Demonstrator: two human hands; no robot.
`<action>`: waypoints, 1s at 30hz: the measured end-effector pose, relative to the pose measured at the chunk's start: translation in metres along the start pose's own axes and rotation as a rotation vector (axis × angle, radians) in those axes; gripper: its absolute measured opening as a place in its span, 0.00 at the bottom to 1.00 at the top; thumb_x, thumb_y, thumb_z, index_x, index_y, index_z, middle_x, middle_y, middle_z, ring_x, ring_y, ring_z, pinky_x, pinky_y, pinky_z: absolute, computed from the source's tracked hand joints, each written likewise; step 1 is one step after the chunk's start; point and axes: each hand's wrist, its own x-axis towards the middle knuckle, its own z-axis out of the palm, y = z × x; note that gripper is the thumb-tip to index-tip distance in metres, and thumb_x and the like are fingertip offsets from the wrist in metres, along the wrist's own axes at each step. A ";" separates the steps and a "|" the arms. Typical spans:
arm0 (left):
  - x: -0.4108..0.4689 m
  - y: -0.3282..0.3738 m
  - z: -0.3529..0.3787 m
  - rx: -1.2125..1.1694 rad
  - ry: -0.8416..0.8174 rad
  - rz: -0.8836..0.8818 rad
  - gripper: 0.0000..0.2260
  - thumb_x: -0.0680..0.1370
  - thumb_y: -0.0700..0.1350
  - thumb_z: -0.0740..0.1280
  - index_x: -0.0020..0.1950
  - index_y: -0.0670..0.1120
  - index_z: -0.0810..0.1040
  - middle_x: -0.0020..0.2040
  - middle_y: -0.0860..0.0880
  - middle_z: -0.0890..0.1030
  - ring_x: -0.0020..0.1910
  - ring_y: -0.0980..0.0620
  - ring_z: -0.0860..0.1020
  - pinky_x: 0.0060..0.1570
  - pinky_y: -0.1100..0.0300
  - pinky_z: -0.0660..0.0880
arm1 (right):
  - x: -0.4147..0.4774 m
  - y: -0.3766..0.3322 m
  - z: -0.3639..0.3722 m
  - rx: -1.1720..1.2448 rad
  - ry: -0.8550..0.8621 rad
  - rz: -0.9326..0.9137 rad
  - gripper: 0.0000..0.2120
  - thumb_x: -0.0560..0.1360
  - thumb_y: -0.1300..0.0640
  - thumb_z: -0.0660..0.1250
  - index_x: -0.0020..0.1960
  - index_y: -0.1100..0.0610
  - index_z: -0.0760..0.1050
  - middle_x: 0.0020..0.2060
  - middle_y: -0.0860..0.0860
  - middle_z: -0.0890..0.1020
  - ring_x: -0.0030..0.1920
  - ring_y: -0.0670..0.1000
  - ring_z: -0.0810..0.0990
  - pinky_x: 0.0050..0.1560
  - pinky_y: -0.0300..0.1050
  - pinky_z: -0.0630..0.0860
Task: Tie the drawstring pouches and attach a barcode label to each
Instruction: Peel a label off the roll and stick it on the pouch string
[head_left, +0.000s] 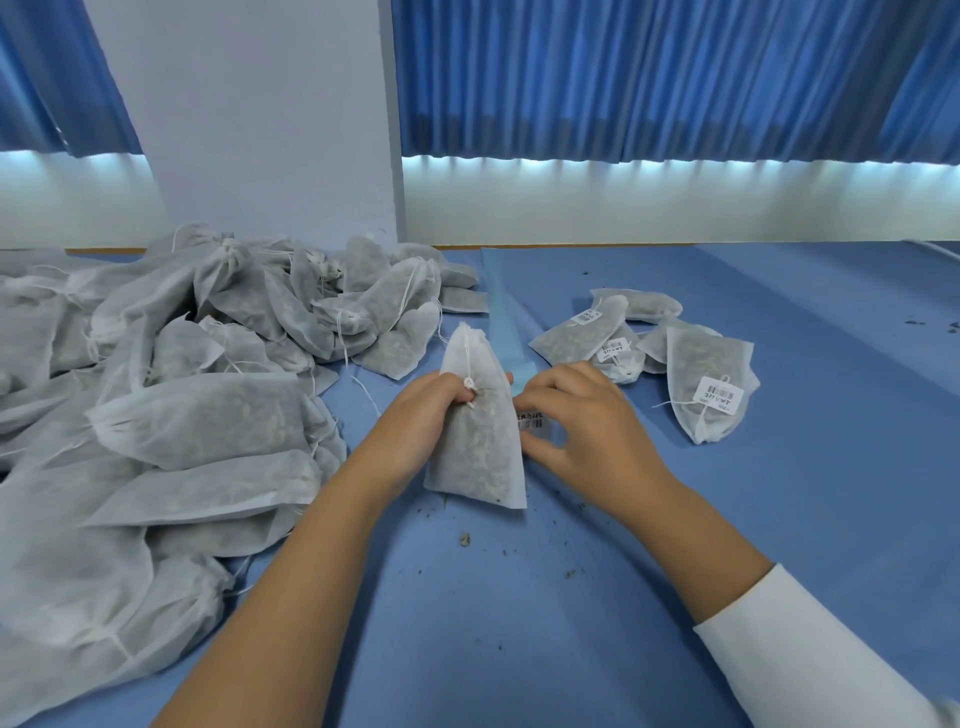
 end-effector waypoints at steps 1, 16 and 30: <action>0.000 -0.001 0.000 0.007 0.005 0.001 0.27 0.65 0.54 0.60 0.57 0.37 0.76 0.60 0.44 0.82 0.60 0.42 0.78 0.58 0.49 0.70 | 0.000 0.000 0.000 0.002 0.011 -0.003 0.09 0.71 0.58 0.76 0.51 0.53 0.83 0.44 0.47 0.80 0.49 0.52 0.75 0.52 0.50 0.73; 0.010 -0.011 0.003 0.147 0.003 0.144 0.14 0.75 0.48 0.58 0.50 0.40 0.76 0.45 0.55 0.78 0.43 0.56 0.73 0.45 0.58 0.66 | -0.001 0.005 0.002 0.166 0.017 0.307 0.16 0.71 0.55 0.76 0.59 0.53 0.80 0.52 0.47 0.74 0.51 0.44 0.75 0.52 0.39 0.76; 0.011 -0.021 0.011 0.412 -0.040 0.581 0.25 0.77 0.47 0.53 0.74 0.49 0.71 0.74 0.58 0.71 0.73 0.64 0.65 0.72 0.65 0.61 | 0.001 0.003 0.003 0.518 0.091 0.484 0.13 0.71 0.63 0.75 0.50 0.47 0.81 0.47 0.46 0.83 0.41 0.41 0.78 0.44 0.29 0.74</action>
